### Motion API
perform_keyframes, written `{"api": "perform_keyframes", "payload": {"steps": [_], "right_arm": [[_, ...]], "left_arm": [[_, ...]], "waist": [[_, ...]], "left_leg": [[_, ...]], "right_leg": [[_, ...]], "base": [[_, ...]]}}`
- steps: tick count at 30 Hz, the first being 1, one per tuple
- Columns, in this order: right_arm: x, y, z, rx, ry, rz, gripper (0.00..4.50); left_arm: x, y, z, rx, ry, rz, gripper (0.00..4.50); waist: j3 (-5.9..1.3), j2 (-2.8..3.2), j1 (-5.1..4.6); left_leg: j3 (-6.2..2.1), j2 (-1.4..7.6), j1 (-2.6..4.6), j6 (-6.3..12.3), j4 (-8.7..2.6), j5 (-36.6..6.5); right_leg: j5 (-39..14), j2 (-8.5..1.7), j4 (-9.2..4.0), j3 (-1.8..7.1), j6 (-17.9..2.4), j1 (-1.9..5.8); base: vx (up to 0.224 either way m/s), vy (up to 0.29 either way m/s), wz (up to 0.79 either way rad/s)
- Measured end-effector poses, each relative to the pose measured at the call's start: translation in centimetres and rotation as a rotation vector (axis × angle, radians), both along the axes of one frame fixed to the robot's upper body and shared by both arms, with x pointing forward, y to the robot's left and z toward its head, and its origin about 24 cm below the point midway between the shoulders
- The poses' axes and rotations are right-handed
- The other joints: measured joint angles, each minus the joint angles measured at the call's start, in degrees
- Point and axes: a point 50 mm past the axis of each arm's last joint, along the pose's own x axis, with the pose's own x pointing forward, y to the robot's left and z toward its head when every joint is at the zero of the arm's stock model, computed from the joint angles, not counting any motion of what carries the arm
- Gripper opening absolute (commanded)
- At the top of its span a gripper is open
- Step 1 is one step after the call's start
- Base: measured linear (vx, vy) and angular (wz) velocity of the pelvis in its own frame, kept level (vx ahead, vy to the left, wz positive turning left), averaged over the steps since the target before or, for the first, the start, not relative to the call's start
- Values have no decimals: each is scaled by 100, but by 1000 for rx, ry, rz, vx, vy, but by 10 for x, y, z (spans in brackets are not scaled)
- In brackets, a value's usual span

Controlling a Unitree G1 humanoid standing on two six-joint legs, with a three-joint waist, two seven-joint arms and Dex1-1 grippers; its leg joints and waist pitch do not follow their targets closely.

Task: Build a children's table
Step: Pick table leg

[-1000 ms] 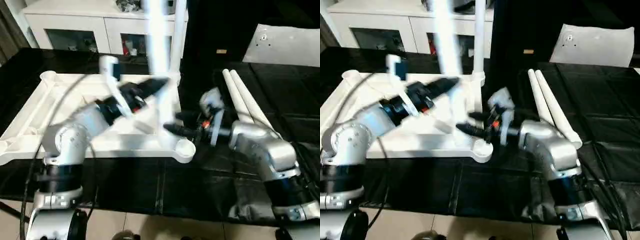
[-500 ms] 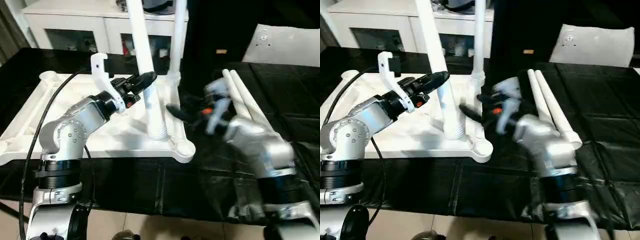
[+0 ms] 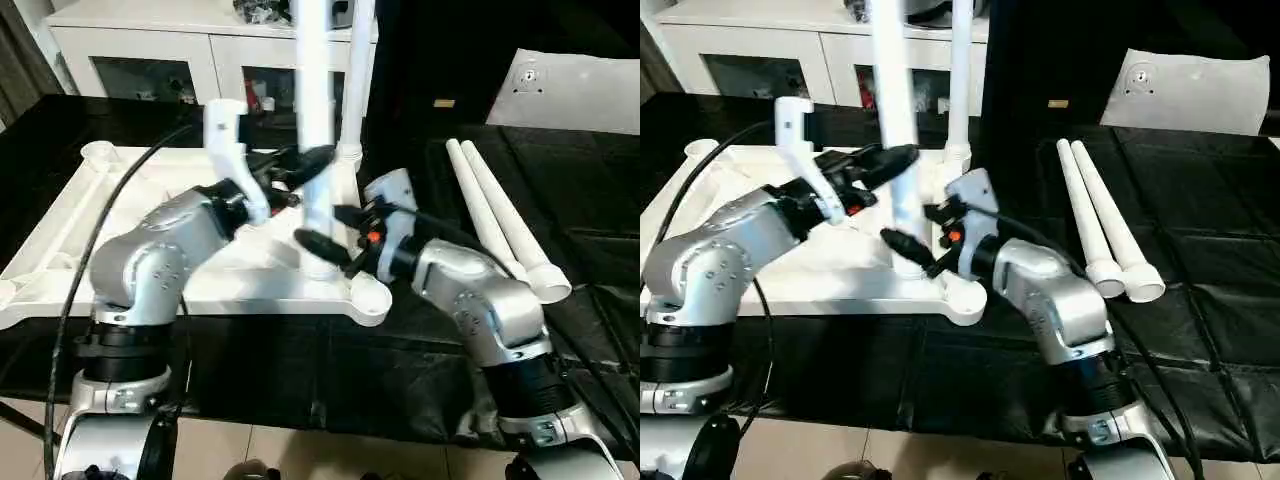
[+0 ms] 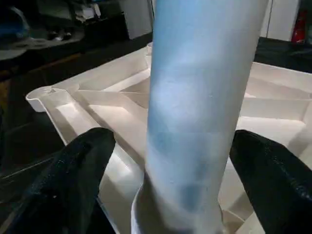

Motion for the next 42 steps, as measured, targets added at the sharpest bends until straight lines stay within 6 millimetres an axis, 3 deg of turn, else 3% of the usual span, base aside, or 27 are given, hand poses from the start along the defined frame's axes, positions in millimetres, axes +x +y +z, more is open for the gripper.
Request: {"api": "perform_keyframes", "payload": {"steps": [3,11,16,30,42], "right_arm": [[1,-1,-3,-9,18,-4,420],[0,-1,-7,4,57,19,367],[-1,1,-7,25,68,49,304],[-2,0,-9,42,108,67,199],[-2,2,-11,70,124,71,193]], "left_arm": [[-1,-2,0,21,-11,-14,182],[-7,-10,4,54,-41,-63,182],[-11,-15,4,91,-60,-104,182],[-14,-19,5,115,-77,-151,182],[-14,-18,5,110,-57,-146,182]], "waist": [[0,-1,0],[0,-1,-1],[0,-2,-1],[0,-2,-3],[0,-3,-2]], "left_leg": [[0,0,0,0,0,0],[0,0,-1,0,0,0],[0,0,0,0,0,0],[0,0,0,-1,0,0],[0,0,0,-1,0,0]], "right_leg": [[0,0,0,0,1,0],[0,0,0,1,1,0],[1,0,0,0,1,0],[1,0,0,1,2,0],[1,0,0,1,2,0]], "base": [[0,0,0],[0,0,0],[0,0,0],[0,0,0],[0,0,0]]}}
